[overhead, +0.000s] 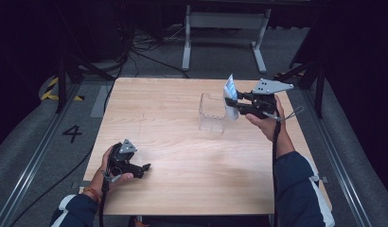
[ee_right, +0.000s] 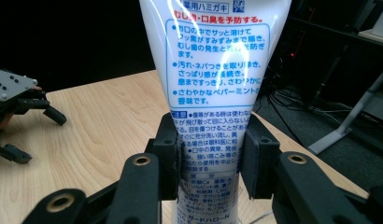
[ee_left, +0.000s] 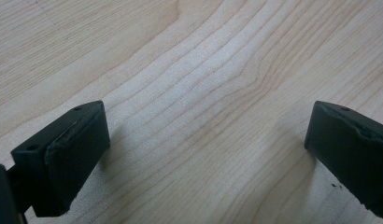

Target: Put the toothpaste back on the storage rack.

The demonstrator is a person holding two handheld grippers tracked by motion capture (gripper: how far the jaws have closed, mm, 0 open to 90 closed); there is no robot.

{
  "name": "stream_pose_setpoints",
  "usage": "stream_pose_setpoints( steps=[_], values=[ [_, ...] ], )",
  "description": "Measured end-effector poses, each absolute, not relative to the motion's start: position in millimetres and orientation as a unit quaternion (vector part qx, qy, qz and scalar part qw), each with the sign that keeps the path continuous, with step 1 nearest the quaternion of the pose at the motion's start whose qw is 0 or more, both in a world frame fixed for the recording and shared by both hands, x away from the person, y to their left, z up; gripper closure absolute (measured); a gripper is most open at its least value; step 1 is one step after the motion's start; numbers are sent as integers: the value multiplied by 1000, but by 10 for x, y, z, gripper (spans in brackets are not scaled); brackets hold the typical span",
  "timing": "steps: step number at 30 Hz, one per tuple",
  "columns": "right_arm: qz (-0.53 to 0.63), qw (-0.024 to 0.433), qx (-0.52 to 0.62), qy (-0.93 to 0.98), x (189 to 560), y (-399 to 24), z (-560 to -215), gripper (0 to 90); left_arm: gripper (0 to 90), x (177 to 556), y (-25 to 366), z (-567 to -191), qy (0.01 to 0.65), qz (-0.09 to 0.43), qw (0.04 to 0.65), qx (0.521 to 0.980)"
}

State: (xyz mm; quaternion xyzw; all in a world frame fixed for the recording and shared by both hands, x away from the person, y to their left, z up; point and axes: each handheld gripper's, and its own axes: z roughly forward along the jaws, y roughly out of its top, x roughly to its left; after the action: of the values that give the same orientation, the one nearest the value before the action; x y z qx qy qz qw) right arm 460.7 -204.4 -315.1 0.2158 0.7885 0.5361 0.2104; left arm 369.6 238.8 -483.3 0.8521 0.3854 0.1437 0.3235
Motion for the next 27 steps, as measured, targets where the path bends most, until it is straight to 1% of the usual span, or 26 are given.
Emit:
stream_pose_setpoints(
  steps=[12, 27],
  values=[
    [536, 212, 216, 788, 4732, -1927, -3127, 646, 5, 3697, 2389, -4833, 385, 143, 324, 852],
    [540, 206, 234, 782, 4926, -1822, -3239, 645, 4, 3703, 2393, -4830, 381, 145, 322, 854]
  ],
)
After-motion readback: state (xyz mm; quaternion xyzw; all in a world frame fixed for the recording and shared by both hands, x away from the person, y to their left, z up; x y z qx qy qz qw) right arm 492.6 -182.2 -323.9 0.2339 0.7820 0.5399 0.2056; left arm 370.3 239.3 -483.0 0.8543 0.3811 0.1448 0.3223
